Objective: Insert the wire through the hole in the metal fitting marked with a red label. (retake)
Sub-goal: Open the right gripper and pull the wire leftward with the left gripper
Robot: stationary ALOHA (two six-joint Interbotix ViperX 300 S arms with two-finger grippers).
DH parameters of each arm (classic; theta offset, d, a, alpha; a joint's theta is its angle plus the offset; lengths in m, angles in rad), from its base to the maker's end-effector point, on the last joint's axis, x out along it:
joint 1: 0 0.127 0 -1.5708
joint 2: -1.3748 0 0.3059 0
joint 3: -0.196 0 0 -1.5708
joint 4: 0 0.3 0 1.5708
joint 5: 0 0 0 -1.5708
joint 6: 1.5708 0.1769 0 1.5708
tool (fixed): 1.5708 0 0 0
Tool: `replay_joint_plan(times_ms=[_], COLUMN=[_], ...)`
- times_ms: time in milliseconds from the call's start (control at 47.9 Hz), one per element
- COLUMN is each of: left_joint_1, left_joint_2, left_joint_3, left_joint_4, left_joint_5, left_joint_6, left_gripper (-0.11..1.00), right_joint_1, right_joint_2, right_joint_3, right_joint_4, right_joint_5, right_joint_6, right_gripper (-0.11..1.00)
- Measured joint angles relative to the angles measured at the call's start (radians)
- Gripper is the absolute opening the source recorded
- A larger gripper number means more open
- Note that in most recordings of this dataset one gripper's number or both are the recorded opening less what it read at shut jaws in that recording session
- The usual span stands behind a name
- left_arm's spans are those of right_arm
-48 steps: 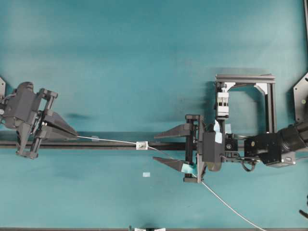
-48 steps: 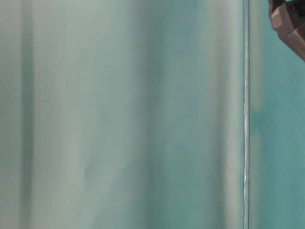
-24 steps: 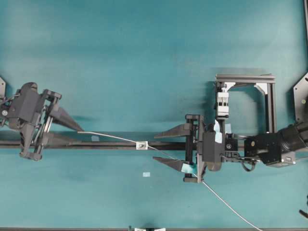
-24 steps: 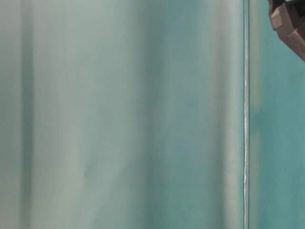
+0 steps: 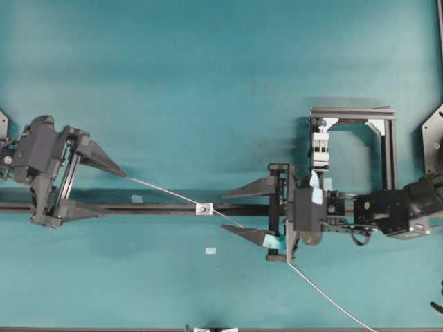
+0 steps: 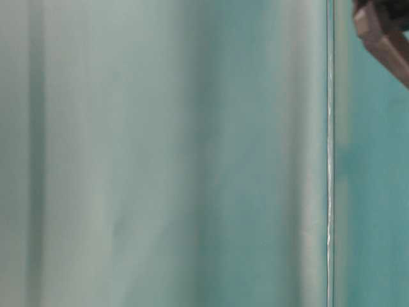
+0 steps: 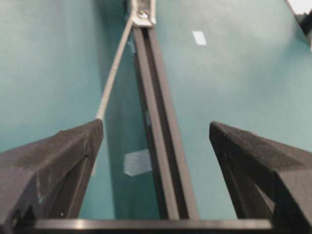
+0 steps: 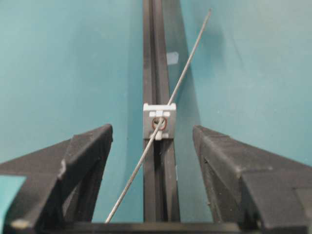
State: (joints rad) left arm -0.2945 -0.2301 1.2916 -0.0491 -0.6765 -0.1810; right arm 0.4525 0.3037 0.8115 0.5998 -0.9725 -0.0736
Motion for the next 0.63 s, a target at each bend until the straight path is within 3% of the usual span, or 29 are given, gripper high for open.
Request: replay_joint_plan(times_ms=[626], left_joint_1=[0.086], left_joint_2=[-0.109], left_joint_3=[0.002], left_joint_4=[0.0], left_joint_5=[0.029], left_joint_6=[0.087], left_gripper=[0.72], right_joint_1=[-0.032], right_joint_2=[-0.092], right_joint_3=[0.063], right_joint_4=[0.002], right_joint_5=[0.0], right_joint_6=[-0.008], right_gripper=[0.73])
